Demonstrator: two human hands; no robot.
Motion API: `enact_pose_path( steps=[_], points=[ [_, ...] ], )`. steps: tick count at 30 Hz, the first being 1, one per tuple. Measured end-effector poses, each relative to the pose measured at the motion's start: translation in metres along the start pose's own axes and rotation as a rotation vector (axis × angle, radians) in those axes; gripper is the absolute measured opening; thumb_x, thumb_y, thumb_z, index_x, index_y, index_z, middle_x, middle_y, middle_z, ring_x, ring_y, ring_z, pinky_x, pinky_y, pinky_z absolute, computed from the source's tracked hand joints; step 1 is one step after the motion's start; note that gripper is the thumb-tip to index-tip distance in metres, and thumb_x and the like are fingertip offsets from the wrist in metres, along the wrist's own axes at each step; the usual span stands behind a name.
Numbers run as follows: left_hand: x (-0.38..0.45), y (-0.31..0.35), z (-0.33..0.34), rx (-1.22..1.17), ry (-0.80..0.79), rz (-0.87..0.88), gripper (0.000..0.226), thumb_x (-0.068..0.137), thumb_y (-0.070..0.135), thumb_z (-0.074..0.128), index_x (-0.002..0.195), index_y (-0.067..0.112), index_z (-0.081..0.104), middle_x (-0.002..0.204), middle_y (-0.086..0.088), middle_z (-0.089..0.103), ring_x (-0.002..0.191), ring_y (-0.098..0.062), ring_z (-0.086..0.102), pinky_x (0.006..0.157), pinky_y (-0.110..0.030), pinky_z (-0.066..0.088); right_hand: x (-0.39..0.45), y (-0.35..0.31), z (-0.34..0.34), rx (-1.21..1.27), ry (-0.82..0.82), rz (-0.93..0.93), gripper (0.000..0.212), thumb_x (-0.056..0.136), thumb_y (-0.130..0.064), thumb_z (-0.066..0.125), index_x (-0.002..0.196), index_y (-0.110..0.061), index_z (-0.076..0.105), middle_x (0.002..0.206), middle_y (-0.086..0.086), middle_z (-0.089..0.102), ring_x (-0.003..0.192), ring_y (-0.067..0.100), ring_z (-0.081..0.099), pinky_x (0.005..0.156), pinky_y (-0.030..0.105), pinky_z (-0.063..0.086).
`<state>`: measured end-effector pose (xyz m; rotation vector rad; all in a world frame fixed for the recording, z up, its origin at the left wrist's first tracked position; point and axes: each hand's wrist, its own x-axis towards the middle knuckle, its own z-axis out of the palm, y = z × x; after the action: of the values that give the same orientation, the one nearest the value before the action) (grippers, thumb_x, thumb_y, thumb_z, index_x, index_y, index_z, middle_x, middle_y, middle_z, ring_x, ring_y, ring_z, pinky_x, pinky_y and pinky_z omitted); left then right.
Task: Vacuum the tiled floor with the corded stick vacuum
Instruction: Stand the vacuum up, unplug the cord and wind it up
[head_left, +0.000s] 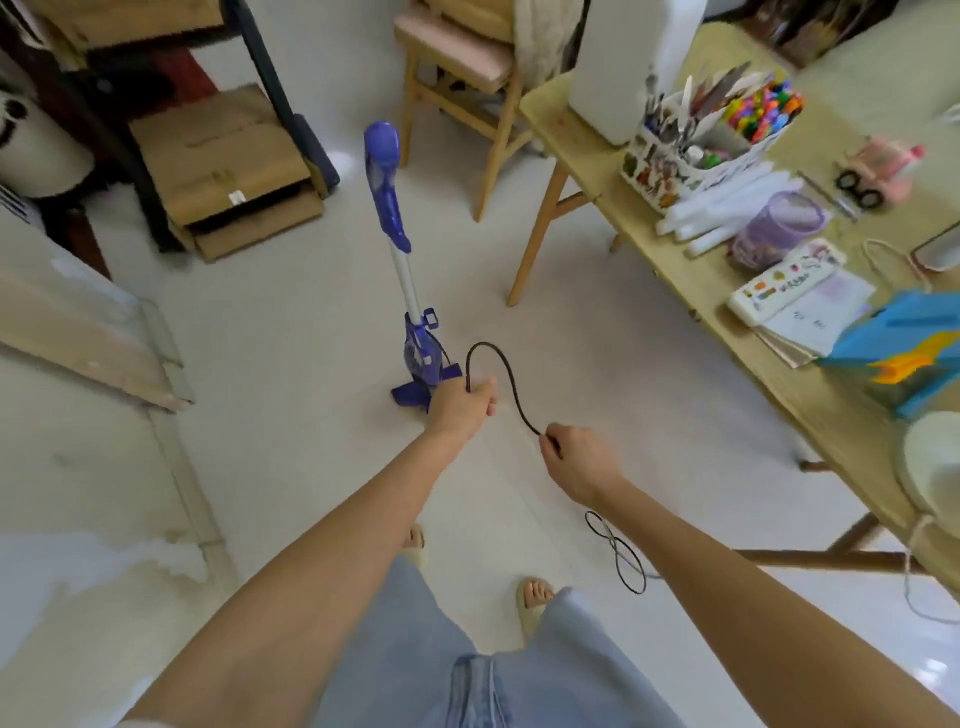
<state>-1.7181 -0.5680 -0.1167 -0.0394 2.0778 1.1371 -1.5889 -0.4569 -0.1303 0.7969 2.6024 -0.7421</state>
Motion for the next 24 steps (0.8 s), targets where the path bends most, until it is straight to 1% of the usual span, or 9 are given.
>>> enact_pose_path(
  steps=[2,4,7,9,10,14,19,22,24],
  points=[
    [0.007,0.0,-0.008,0.039,-0.087,-0.104,0.032,0.087,0.041,0.064,0.09,0.009,0.062,0.082,-0.003,0.069,0.052,-0.011,0.046,0.048,-0.021,0.034,-0.001,-0.015,0.0,0.013,-0.011,-0.034,0.029,0.099,-0.025,0.038,0.075,-0.012,0.047,0.064,0.003,0.05,0.064,0.028,0.046,0.052,0.032,0.027],
    [0.018,0.004,-0.016,0.112,-0.176,-0.164,0.035,0.081,0.036,0.072,0.098,0.007,0.061,0.075,-0.003,0.067,0.035,-0.007,0.033,0.036,-0.016,0.026,-0.002,-0.032,0.001,0.063,0.025,-0.039,0.027,0.099,-0.025,0.04,0.075,-0.013,0.047,0.065,0.003,0.05,0.064,0.029,0.045,0.055,0.032,0.028],
    [0.026,0.018,-0.019,0.164,-0.258,-0.113,0.013,0.075,0.018,0.074,0.08,0.007,0.068,0.052,-0.002,0.042,0.032,-0.012,0.022,0.034,-0.014,0.018,-0.003,-0.054,0.004,0.177,0.094,0.023,0.025,0.1,-0.024,0.04,0.081,-0.012,0.051,0.07,0.007,0.056,0.066,0.031,0.05,0.059,0.037,0.037],
    [0.028,0.029,-0.016,0.105,-0.286,-0.086,0.015,0.079,0.016,0.071,0.066,0.011,0.066,0.046,0.0,0.039,0.037,-0.014,0.022,0.036,-0.017,0.017,-0.007,-0.061,0.003,0.278,0.129,0.094,0.026,0.101,-0.025,0.039,0.088,-0.009,0.054,0.071,0.007,0.057,0.069,0.03,0.053,0.066,0.04,0.041],
    [0.031,0.034,-0.014,0.07,-0.284,-0.083,0.02,0.083,0.015,0.068,0.063,0.013,0.064,0.047,0.0,0.042,0.037,-0.013,0.021,0.035,-0.017,0.017,-0.01,-0.062,0.002,0.328,0.138,0.128,0.028,0.102,-0.026,0.038,0.088,-0.007,0.055,0.07,0.006,0.056,0.069,0.029,0.053,0.067,0.04,0.041],
    [0.046,0.059,-0.003,-0.157,-0.191,-0.124,0.027,0.09,0.009,0.061,0.064,0.009,0.057,0.075,-0.008,0.052,0.024,-0.007,0.018,0.029,-0.012,0.014,-0.027,-0.046,0.004,0.53,0.144,0.26,0.042,0.104,-0.03,0.034,0.074,-0.006,0.05,0.065,0.007,0.054,0.07,0.029,0.056,0.068,0.036,0.042],
    [0.042,0.073,0.002,-0.248,-0.178,-0.174,0.028,0.094,0.012,0.058,0.066,0.007,0.057,0.061,-0.001,0.046,0.021,-0.005,0.018,0.028,-0.017,0.018,-0.064,-0.002,0.024,0.525,0.131,0.444,0.049,0.102,-0.045,0.03,0.062,-0.018,0.037,0.064,0.004,0.049,0.074,0.034,0.057,0.072,0.039,0.044],
    [0.051,0.07,-0.009,-0.261,-0.115,-0.199,0.029,0.095,0.013,0.057,0.067,0.008,0.057,0.049,0.002,0.045,0.021,-0.005,0.019,0.027,-0.015,0.019,-0.086,0.024,0.028,0.481,0.073,0.568,0.054,0.1,-0.053,0.028,0.06,-0.019,0.04,0.063,0.001,0.049,0.073,0.028,0.054,0.07,0.036,0.041],
    [0.059,0.074,-0.022,-0.129,-0.049,-0.18,0.022,0.093,0.013,0.058,0.072,0.008,0.062,0.046,0.0,0.045,0.024,-0.008,0.027,0.029,-0.014,0.023,-0.093,0.032,0.027,0.348,0.011,0.578,0.056,0.1,-0.054,0.024,0.066,-0.016,0.045,0.072,0.004,0.057,0.08,0.029,0.058,0.07,0.035,0.041]
  ],
)
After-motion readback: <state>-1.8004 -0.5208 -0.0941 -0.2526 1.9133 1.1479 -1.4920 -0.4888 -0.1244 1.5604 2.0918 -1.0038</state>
